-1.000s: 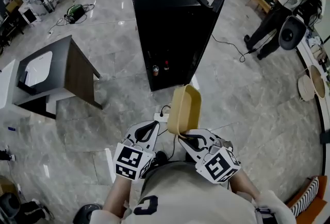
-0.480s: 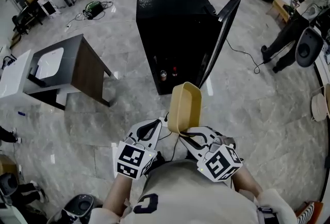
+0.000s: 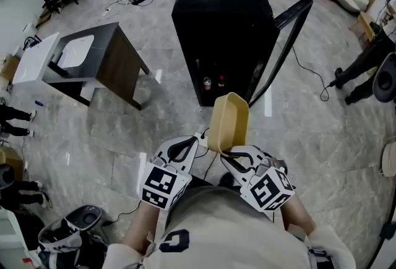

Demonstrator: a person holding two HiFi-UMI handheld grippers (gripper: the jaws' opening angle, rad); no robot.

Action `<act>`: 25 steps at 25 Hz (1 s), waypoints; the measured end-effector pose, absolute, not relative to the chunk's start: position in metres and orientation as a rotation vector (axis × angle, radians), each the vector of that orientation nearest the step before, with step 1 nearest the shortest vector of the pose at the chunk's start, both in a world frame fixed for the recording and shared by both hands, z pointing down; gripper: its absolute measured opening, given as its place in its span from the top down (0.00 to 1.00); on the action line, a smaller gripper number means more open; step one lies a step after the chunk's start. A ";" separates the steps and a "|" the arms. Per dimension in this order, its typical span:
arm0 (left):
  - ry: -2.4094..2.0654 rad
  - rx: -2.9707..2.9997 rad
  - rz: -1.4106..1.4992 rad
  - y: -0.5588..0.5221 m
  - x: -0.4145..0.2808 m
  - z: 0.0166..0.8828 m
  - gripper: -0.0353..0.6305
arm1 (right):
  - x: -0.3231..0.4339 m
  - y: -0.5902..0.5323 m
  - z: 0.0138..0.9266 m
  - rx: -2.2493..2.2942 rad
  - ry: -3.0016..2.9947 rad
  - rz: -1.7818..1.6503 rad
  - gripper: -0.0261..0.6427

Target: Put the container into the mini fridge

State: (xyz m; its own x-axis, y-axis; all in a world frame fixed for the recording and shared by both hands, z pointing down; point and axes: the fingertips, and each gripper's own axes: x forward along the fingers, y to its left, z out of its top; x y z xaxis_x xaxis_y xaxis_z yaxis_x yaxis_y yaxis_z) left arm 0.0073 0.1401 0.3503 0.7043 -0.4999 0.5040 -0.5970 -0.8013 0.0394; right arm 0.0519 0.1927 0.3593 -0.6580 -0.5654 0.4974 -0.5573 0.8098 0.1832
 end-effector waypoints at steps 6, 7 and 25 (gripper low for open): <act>-0.922 2.686 0.763 0.130 0.013 0.353 0.86 | 0.063 0.183 0.363 0.803 -2.472 -0.012 0.91; -0.919 2.689 0.765 0.127 0.014 0.354 0.86 | 0.063 0.181 0.365 0.802 -2.464 -0.015 0.91; -0.787 2.727 0.657 0.008 -0.017 0.374 0.86 | 0.040 0.083 0.410 0.815 -2.186 0.043 0.91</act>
